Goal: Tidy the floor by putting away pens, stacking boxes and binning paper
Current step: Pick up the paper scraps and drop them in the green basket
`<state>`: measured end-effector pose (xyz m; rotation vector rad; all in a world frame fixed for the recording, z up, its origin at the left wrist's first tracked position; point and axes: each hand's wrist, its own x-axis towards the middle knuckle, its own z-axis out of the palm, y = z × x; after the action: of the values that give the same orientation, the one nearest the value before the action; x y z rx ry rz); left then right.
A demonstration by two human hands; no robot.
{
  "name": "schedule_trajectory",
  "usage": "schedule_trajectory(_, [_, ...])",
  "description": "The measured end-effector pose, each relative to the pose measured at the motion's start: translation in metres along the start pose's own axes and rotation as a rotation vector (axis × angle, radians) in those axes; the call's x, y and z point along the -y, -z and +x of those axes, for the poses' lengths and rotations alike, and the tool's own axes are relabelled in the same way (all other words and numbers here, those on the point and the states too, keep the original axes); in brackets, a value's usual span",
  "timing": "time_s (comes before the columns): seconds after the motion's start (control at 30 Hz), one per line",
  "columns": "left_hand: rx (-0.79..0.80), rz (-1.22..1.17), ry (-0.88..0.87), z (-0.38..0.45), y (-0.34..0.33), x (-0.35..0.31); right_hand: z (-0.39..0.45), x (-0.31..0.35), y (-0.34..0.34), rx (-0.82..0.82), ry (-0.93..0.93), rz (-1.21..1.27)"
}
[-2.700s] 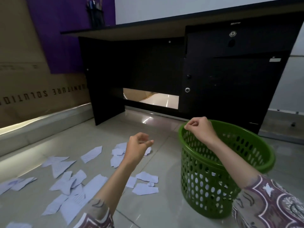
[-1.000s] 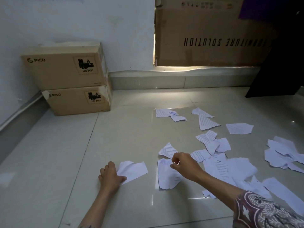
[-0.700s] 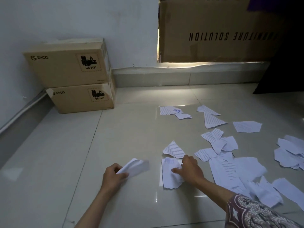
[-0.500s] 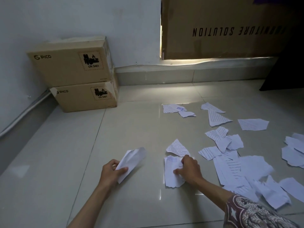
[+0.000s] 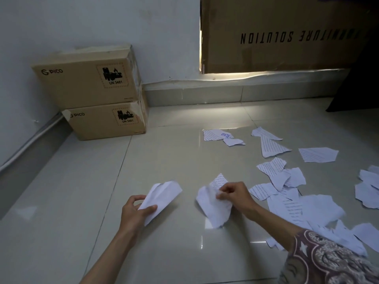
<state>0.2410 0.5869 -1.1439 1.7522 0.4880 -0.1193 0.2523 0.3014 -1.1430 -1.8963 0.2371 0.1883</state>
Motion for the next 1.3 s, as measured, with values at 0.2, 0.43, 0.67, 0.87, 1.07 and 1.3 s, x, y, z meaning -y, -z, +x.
schedule_trajectory(0.2, [0.002, -0.039, 0.001, 0.002, 0.004, -0.003, 0.041, 0.007, 0.003, -0.199, -0.09, -0.078])
schedule_trajectory(0.43, [-0.008, -0.032, 0.014, 0.001, -0.001, -0.003, 0.046, -0.012, -0.023, -0.143, -0.053, -0.498])
schedule_trajectory(0.67, [-0.007, -0.042, 0.001, -0.01, -0.023, -0.017, 0.028, -0.007, -0.011, -0.105, 0.003, -0.339])
schedule_trajectory(0.87, [-0.011, -0.082, -0.07, -0.032, -0.057, -0.053, -0.002, 0.023, 0.035, -0.193, 0.108, -0.152])
schedule_trajectory(1.07, [0.115, -0.103, -0.221, -0.08, -0.098, -0.115, -0.061, 0.057, 0.109, -0.379, 0.231, -0.076])
schedule_trajectory(1.3, [0.314, -0.12, -0.421, -0.165, -0.165, -0.192, -0.141, 0.061, 0.2, -0.666, 0.287, 0.011])
